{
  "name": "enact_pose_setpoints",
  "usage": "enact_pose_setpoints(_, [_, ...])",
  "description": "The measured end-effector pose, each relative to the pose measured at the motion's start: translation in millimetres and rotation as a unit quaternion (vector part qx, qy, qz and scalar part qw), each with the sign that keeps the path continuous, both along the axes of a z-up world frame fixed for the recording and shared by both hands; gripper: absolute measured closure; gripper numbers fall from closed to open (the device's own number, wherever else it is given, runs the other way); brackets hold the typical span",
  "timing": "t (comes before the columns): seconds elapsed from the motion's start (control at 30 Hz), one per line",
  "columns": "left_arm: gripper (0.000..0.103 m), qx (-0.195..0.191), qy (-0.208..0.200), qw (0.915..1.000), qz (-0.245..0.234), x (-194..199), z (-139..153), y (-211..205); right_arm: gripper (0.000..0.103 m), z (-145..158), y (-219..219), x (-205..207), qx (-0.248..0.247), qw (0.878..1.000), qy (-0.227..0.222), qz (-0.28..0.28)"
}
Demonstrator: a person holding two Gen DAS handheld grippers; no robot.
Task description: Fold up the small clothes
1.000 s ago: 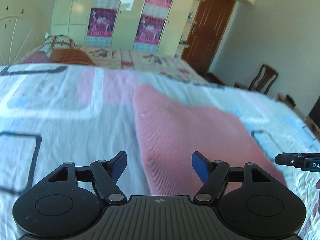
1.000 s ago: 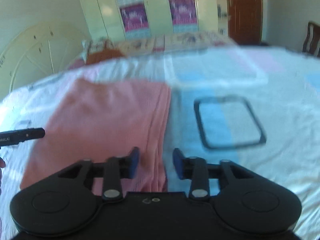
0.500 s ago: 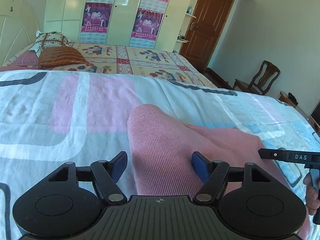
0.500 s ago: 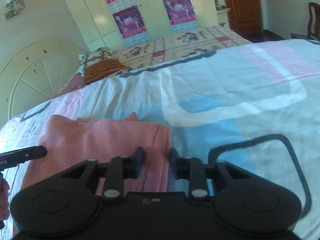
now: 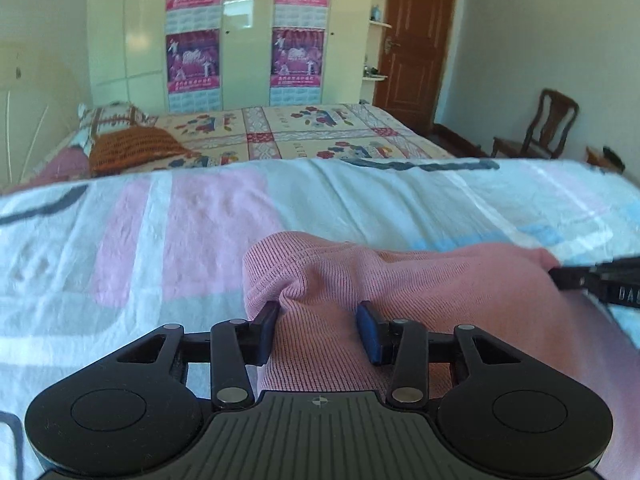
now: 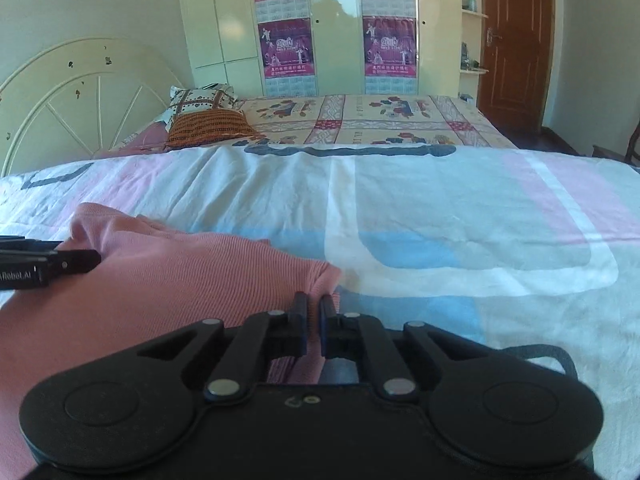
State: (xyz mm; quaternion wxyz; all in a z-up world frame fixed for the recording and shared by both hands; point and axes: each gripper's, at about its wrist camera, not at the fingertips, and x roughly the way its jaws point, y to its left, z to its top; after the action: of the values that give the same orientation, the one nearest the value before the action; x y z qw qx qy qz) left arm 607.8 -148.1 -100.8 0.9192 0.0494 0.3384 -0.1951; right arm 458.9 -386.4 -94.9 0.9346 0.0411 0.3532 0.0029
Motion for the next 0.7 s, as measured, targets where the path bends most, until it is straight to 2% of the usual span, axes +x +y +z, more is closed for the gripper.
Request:
enact_pose_setpoints(0.03, [0.055,0.003,-0.002,1.0,0.002,-4.8,6.6,3.5,0.091,3.8,0.4,-1.0,0.001,1.0,0.003,-0.006])
enact_pose_setpoints(0.07, [0.052,-0.002,-0.006,1.0,0.005,-11.5,13.2,9.6,0.08,10.5,1.9,-4.5,-0.004,1.0,-0.002,-0.016])
enact_pose_setpoints(0.1, [0.042,-0.014,-0.016,0.9997,0.008,-22.3,21.6,19.1,0.077,19.3,4.7,-11.8,-0.013,1.0,-0.013,-0.021])
enact_pose_setpoints(0.13, [0.038,-0.024,-0.022,0.9994,0.012,-32.2,27.1,27.2,0.073,28.5,8.4,-22.9,-0.018,0.999,-0.03,-0.016])
enact_pose_setpoints(0.2, [0.038,-0.05,-0.021,0.9985,0.012,-55.3,36.2,45.9,0.075,40.4,18.0,-43.7,-0.017,0.999,-0.039,0.013])
enact_pose_setpoints(0.27, [0.038,-0.072,-0.003,0.9974,0.009,-76.0,36.1,59.3,0.074,46.2,30.3,-65.2,-0.02,0.998,-0.036,0.044])
enact_pose_setpoints(0.4, [0.038,-0.044,0.021,0.9988,-0.002,-99.1,12.4,60.0,0.077,35.1,56.5,-93.0,-0.035,0.993,-0.008,0.113])
enact_pose_setpoints(0.43, [0.033,-0.04,0.026,0.9989,0.002,-98.2,7.1,60.6,0.076,29.6,63.4,-94.2,-0.052,0.992,0.004,0.118])
enact_pose_setpoints(0.5, [0.018,-0.034,0.027,0.9989,0.018,-92.8,2.4,63.3,0.077,10.2,63.5,-89.8,-0.083,0.991,0.035,0.095])
enact_pose_setpoints(0.6, [0.018,-0.049,0.039,0.9978,0.022,-93.3,9.8,68.5,0.078,14.4,56.4,-90.5,-0.052,0.996,0.032,0.069])
enact_pose_setpoints(0.63, [0.018,-0.054,0.036,0.9977,0.018,-97.1,13.4,71.6,0.075,19.4,56.7,-91.9,-0.047,0.996,0.03,0.062])
enact_pose_setpoints(0.7, [0.018,-0.066,0.047,0.9966,0.011,-101.5,16.6,77.1,0.049,30.3,48.3,-101.0,-0.014,0.999,0.004,0.034])
